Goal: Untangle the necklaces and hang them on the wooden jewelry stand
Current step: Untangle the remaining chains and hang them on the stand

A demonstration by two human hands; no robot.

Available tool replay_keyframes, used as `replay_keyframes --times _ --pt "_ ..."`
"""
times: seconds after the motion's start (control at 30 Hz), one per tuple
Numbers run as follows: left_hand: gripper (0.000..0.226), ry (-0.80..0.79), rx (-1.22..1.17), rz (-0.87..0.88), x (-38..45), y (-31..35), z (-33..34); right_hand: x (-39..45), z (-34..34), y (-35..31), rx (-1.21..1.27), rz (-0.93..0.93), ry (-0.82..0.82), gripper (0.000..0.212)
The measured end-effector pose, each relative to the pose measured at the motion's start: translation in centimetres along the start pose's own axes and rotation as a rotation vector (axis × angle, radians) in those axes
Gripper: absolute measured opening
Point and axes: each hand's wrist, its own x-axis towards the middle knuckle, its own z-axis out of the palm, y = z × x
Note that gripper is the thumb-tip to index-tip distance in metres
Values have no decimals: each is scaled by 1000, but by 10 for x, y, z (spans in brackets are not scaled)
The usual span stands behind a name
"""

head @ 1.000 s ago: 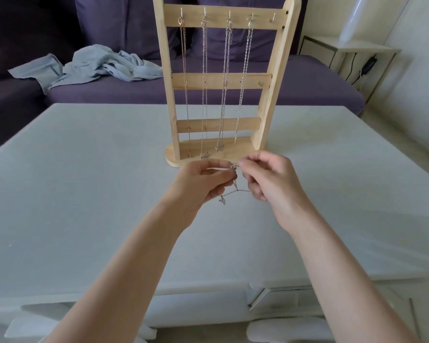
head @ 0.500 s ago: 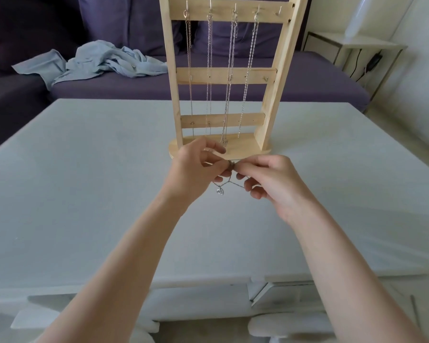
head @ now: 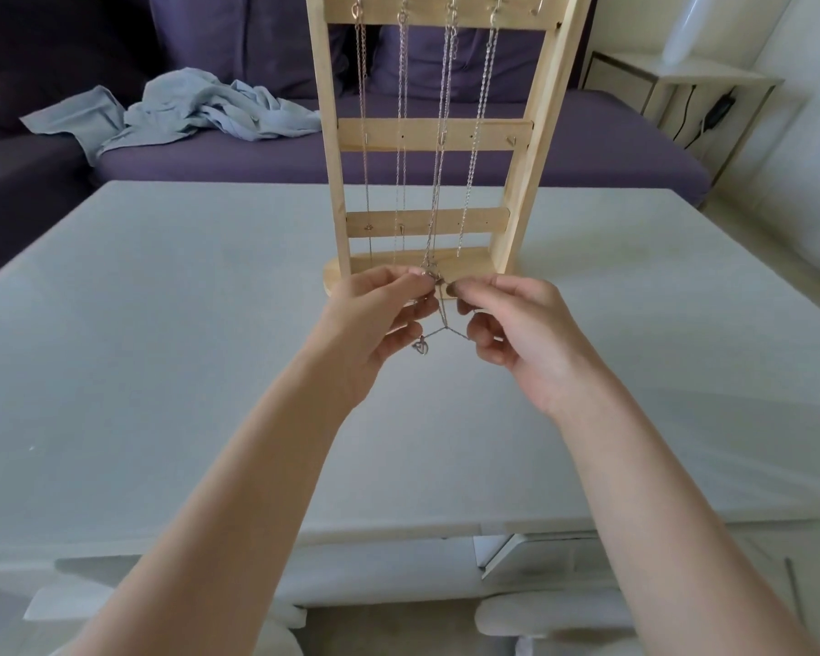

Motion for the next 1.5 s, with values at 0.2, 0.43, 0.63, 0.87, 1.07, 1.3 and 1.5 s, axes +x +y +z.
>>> replay_keyframes --times 0.2,0.43,0.63,0.87,1.07,1.3,1.5 --pt "9 32 164 127 -2 0 5 -3 -2 0 -64 14 -25 8" --pt "15 97 459 323 -1 -5 11 -3 -4 -7 172 128 -19 20" --pt "11 193 657 447 3 -11 12 -5 -3 -7 172 210 -165 26" --pt "13 40 101 141 -3 -2 10 -4 -5 -7 230 220 -172 22" --pt "14 89 178 178 -5 0 10 -5 -3 -8 252 168 -165 16" --pt "9 92 264 209 -6 0 11 -4 -1 -5 -5 33 -98 28" --pt "12 101 340 239 -5 -2 10 -4 -1 -2 -132 -28 -113 8"
